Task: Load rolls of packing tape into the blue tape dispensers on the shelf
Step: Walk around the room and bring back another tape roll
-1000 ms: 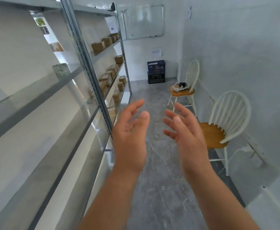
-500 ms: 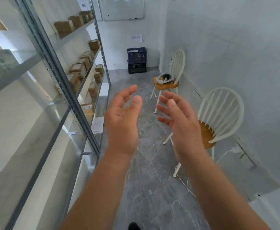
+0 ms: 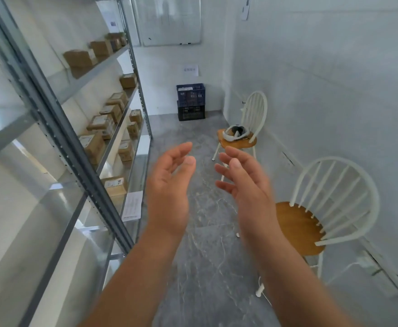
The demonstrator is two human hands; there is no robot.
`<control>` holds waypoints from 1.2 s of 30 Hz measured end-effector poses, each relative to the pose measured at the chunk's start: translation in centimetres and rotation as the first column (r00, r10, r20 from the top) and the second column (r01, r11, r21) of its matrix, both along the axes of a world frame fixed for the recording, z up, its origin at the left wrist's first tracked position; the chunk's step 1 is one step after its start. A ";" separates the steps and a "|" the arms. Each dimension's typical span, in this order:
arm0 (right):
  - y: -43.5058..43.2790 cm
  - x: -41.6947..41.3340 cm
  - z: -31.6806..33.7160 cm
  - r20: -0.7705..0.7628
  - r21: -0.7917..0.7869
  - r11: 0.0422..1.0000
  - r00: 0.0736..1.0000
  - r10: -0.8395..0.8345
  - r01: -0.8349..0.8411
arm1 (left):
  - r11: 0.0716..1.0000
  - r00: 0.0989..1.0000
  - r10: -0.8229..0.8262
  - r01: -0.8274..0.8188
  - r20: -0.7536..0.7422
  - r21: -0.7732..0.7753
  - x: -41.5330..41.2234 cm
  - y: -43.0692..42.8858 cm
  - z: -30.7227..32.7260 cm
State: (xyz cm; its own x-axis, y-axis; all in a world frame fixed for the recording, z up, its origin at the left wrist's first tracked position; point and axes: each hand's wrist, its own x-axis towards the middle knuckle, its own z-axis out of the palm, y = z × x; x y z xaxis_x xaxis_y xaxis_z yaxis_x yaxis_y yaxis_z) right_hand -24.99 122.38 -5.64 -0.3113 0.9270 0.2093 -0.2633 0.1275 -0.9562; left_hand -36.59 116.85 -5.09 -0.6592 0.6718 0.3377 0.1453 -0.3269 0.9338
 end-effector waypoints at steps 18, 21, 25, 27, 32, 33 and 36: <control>28.3 -12.7 0.9 -0.055 -0.004 0.971 0.970 0.239 -0.239 | 0.975 0.964 0.214 -0.221 -0.156 -0.027 -11.0 26.2 0.3; 31.2 -15.7 1.0 -0.063 -0.023 0.939 0.938 0.341 -0.343 | 0.951 0.949 0.309 -0.309 -0.062 0.005 -13.3 28.8 0.6; 32.4 -21.0 1.2 -0.081 -0.061 0.871 0.872 0.483 -0.488 | 0.899 0.899 0.437 -0.437 -0.018 0.023 -16.9 29.5 1.5; 32.2 -23.9 1.5 -0.097 -0.068 0.828 0.830 0.549 -0.556 | 0.854 0.855 0.518 -0.518 0.011 0.054 -18.7 28.8 2.0; 29.4 -31.3 2.5 -0.113 -0.033 0.671 0.670 0.734 -0.741 | 0.654 0.662 0.750 -0.743 0.011 0.140 -22.8 24.5 3.9; 28.4 -32.7 2.6 -0.110 -0.019 0.627 0.625 0.773 -0.779 | 0.596 0.606 0.796 -0.785 0.008 0.168 -23.5 23.3 4.2; 25.0 -36.2 3.0 -0.081 0.063 0.506 0.501 0.862 -0.860 | 0.429 0.448 0.894 -0.869 0.023 0.246 -25.3 19.4 4.4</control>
State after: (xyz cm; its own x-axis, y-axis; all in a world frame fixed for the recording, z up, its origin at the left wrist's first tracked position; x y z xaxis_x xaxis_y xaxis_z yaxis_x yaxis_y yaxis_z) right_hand -61.18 147.41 -2.65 -0.9332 0.2088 0.2923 -0.3332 -0.1990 -0.9216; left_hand -61.88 136.27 -0.67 -0.8085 -0.3448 0.4769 0.5448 -0.1324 0.8280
